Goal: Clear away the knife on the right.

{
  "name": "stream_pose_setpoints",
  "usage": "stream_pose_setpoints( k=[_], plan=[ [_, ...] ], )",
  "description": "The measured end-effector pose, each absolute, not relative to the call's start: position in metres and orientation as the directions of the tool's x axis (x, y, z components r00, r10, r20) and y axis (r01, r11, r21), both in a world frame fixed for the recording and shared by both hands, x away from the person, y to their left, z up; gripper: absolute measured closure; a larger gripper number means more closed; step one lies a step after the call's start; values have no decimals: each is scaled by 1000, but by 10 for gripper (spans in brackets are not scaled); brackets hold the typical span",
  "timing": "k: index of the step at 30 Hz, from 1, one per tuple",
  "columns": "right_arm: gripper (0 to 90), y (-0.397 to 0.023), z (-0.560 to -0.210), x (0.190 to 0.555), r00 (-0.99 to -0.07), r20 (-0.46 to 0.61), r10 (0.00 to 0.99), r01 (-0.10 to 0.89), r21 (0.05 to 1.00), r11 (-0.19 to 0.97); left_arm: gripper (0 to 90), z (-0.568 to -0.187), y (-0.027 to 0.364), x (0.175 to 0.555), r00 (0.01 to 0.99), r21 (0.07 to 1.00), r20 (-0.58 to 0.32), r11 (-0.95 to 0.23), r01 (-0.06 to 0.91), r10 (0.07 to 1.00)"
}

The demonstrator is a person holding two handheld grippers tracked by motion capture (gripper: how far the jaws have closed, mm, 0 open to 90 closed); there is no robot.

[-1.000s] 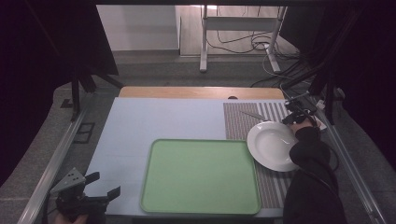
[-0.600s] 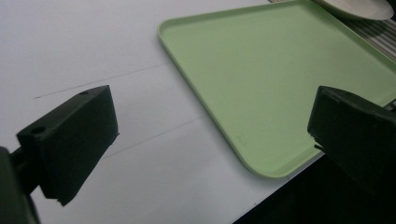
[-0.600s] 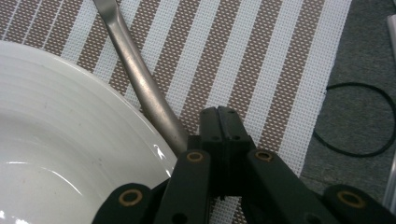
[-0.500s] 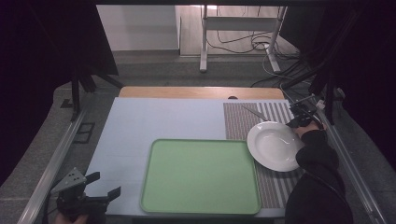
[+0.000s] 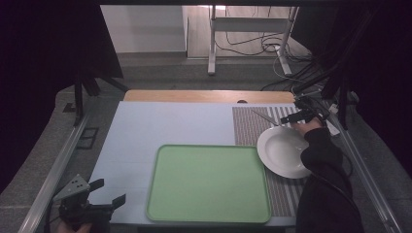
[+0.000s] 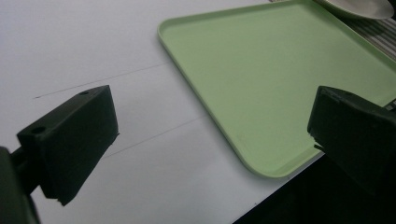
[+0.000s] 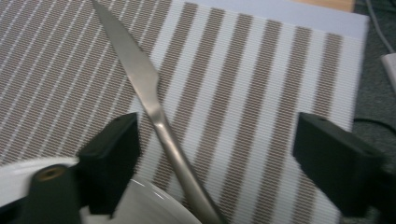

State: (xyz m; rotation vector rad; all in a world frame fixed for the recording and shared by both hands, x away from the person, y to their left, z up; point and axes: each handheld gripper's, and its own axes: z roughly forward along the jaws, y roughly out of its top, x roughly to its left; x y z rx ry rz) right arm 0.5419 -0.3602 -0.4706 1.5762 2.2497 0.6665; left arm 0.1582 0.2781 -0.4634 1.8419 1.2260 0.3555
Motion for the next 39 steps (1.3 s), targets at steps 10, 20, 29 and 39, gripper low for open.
stream_pose_setpoints(
  k=[10,20,29,39],
  plan=[
    [0,-339,-488,556,-365,-29,930,813,477,334,16,-463,278,158,473,784,-219,-134,606,853],
    [166,-350,-501,557,-362,-40,931,819,463,338,16,-464,279,158,474,786,-221,-132,604,852],
    [510,-363,-492,551,-418,-46,907,807,440,394,16,-463,278,158,474,786,-219,-134,604,853],
    [804,-367,-489,547,-459,-55,887,790,432,435,16,-463,278,158,475,786,-219,-135,604,852]
  ],
)
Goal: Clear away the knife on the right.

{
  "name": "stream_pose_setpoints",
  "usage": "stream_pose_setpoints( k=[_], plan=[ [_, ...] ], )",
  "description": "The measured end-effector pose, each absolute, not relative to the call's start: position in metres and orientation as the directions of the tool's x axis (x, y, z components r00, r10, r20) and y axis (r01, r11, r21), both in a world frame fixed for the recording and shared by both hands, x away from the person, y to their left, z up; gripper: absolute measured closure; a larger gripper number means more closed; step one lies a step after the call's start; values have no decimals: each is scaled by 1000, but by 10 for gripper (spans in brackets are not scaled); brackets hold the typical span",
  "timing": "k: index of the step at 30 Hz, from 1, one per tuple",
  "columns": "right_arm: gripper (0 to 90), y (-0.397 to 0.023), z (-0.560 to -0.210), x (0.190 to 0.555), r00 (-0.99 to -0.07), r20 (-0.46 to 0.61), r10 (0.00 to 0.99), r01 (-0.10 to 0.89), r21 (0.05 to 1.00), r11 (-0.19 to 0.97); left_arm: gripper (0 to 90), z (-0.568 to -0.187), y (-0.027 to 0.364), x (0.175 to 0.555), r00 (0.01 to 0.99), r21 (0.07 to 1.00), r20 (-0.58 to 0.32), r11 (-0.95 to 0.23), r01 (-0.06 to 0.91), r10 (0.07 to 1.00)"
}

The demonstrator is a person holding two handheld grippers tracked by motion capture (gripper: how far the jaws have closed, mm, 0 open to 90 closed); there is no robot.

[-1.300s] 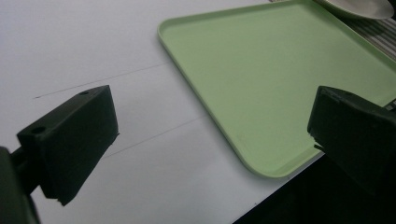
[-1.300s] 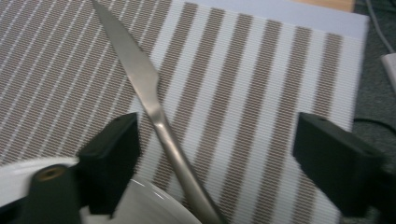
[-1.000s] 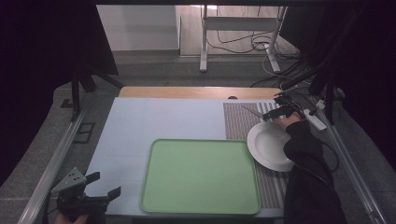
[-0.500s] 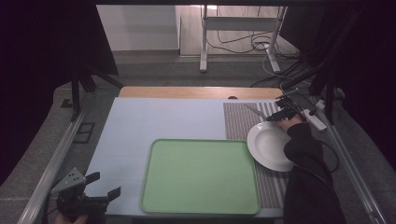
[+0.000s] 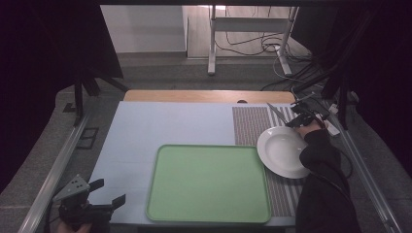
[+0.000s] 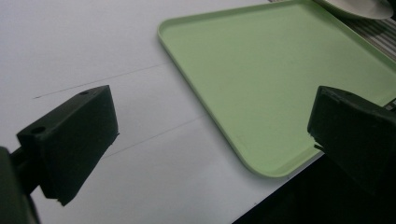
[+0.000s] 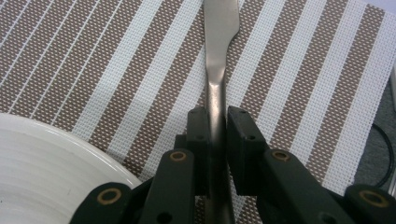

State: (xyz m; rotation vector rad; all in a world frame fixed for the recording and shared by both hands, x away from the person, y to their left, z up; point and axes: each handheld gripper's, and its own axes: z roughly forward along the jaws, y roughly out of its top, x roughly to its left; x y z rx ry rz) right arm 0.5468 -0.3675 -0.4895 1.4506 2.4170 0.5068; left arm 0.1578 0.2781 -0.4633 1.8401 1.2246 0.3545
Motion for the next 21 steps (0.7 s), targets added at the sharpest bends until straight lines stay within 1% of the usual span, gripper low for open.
stream_pose_setpoints(
  k=[3,6,13,21],
  plan=[
    [805,-368,-489,547,-461,-59,886,789,430,439,16,-463,278,158,476,786,-217,-137,603,853],
    [806,-370,-488,546,-458,-85,885,786,427,448,16,-463,278,158,476,786,-216,-137,603,852],
    [807,-388,-474,540,-418,-64,906,782,482,395,16,-463,278,158,476,786,-215,-138,602,853],
    [806,-404,-461,532,-386,-59,920,780,513,360,16,-463,278,158,476,786,-215,-138,603,853]
  ],
)
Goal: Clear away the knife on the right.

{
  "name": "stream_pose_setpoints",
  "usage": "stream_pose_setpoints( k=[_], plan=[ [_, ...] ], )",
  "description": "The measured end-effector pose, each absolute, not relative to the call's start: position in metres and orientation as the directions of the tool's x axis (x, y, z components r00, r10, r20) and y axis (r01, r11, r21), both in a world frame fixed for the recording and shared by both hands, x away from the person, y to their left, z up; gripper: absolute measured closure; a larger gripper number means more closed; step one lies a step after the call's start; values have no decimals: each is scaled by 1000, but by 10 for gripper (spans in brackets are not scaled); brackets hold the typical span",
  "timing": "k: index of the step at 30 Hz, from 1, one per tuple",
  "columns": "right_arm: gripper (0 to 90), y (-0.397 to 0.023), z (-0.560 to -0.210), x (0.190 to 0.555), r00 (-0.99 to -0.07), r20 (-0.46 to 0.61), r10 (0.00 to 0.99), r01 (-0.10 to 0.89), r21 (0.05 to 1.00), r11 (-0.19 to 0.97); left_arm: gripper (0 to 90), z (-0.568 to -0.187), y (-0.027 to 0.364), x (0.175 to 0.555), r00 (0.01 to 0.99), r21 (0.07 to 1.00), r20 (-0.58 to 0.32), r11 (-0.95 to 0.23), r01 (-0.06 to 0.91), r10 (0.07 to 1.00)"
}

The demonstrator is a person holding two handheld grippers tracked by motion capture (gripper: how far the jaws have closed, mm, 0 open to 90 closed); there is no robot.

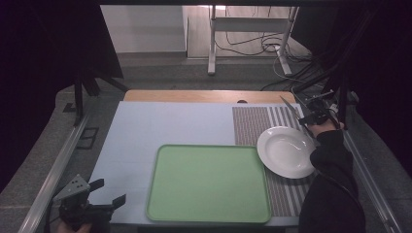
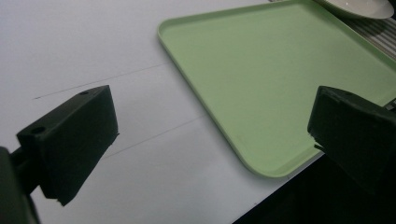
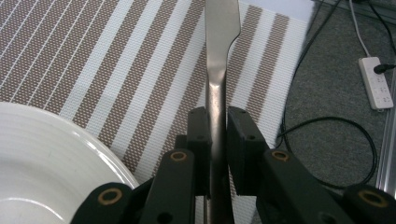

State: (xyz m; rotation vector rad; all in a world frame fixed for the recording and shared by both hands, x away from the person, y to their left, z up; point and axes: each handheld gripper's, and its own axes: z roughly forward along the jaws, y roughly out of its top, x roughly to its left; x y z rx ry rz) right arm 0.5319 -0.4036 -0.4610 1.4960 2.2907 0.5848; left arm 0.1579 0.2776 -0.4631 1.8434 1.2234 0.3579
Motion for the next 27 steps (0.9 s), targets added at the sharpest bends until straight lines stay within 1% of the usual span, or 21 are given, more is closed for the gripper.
stream_pose_setpoints(
  k=[7,12,27],
  plan=[
    [806,-404,-450,521,-380,-47,924,782,518,348,16,-463,278,158,474,785,-216,-137,604,853],
    [806,-391,-443,507,-415,-25,909,767,529,364,16,-463,277,158,475,784,-214,-139,604,854],
    [806,-351,-445,473,-523,-26,852,719,522,458,16,-463,277,159,476,783,-215,-141,605,853]
  ],
)
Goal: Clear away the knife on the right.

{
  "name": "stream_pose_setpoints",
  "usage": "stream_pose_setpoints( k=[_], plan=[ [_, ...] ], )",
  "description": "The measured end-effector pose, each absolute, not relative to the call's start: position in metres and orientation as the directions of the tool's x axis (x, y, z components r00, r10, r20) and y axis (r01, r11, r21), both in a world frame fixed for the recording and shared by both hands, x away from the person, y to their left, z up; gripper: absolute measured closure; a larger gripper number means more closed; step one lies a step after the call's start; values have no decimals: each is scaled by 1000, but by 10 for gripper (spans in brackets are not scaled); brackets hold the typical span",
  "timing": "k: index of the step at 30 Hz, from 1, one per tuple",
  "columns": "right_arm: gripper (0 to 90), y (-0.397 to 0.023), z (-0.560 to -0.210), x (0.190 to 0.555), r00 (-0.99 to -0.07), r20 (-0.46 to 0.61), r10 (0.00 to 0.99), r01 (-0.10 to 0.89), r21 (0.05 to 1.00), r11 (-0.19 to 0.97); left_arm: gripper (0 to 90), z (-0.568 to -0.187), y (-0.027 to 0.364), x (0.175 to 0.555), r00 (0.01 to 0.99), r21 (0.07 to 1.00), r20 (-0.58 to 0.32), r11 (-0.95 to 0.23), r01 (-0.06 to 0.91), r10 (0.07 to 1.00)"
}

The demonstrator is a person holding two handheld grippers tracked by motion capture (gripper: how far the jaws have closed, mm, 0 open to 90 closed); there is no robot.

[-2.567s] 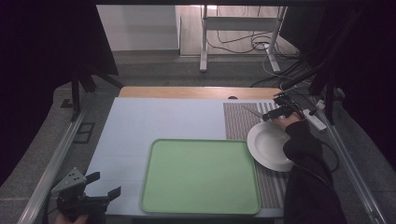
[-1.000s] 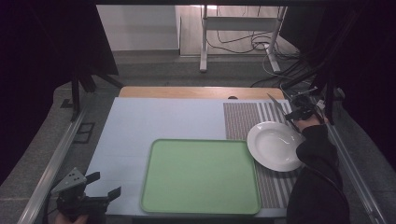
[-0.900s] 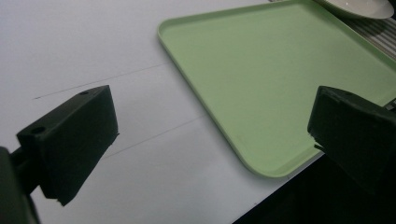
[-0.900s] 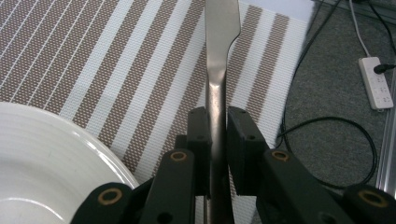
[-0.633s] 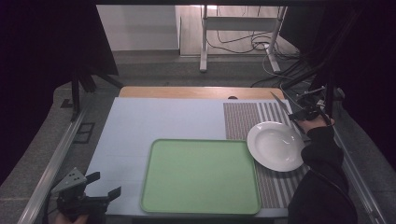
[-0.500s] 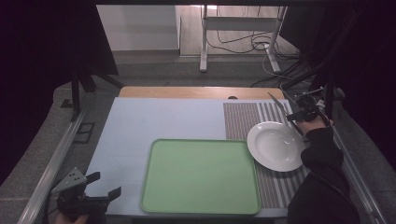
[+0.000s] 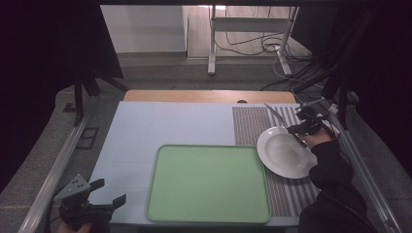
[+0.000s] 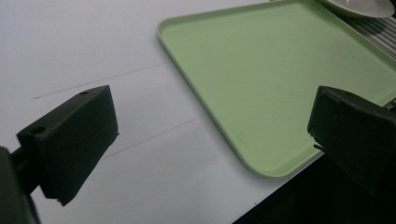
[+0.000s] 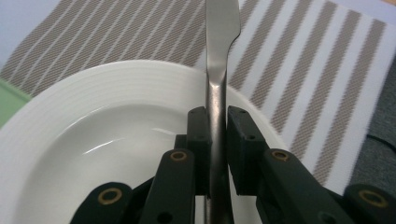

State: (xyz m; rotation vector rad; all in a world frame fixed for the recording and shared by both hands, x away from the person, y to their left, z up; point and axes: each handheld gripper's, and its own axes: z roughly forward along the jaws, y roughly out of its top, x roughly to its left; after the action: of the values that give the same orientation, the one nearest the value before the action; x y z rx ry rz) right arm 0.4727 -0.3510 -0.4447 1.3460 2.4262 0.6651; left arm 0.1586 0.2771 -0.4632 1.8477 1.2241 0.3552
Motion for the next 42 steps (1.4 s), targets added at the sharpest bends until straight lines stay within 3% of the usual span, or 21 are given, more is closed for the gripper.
stream_pose_setpoints(
  k=[28,42],
  plan=[
    [805,-284,-450,396,-705,-20,709,601,514,612,16,-463,276,159,475,781,-212,-144,607,854],
    [805,-240,-458,356,-807,-29,590,502,492,711,16,-463,276,159,476,781,-209,-147,607,854]
  ],
)
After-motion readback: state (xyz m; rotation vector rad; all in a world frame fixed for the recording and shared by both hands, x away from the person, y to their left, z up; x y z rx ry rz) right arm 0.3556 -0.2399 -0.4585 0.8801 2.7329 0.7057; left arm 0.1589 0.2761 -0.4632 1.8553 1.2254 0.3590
